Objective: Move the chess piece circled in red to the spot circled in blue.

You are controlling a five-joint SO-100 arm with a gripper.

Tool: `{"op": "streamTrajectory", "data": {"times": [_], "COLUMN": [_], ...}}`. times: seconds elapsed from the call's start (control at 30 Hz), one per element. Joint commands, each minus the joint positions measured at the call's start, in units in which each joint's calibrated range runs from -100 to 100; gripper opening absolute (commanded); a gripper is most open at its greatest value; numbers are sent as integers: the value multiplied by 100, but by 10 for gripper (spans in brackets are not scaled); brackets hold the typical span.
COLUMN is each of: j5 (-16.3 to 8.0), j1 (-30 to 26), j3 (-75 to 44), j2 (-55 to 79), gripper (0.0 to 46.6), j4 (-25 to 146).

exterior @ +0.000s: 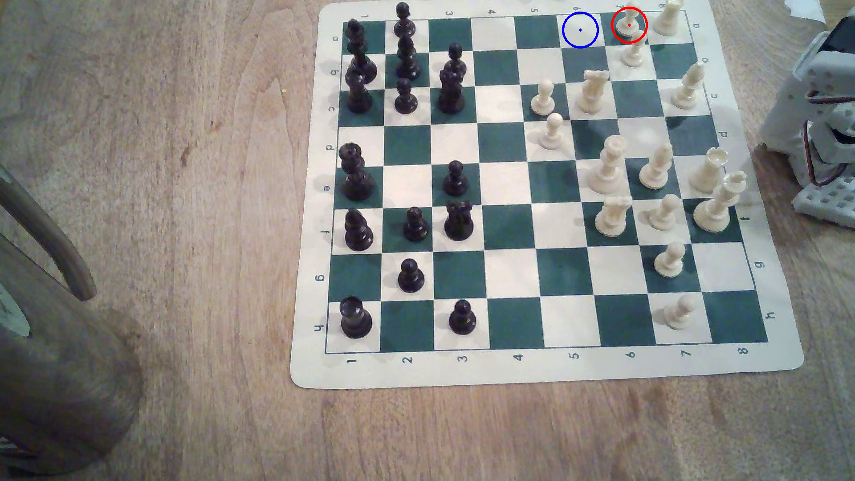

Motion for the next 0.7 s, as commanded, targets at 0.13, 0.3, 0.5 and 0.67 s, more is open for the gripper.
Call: {"op": "streamTrajectory", "data": {"times": [0.13,0.3,0.5,0.67], "j5": [39,83,107,147], "j1": [190,378,417,503], "j3": [-678,-1249,-1557,-1721], "j2": [1300,2166,2616,2947], "gripper": [122,90,105,110], "j4": [-84,-68,-191,-199]}}
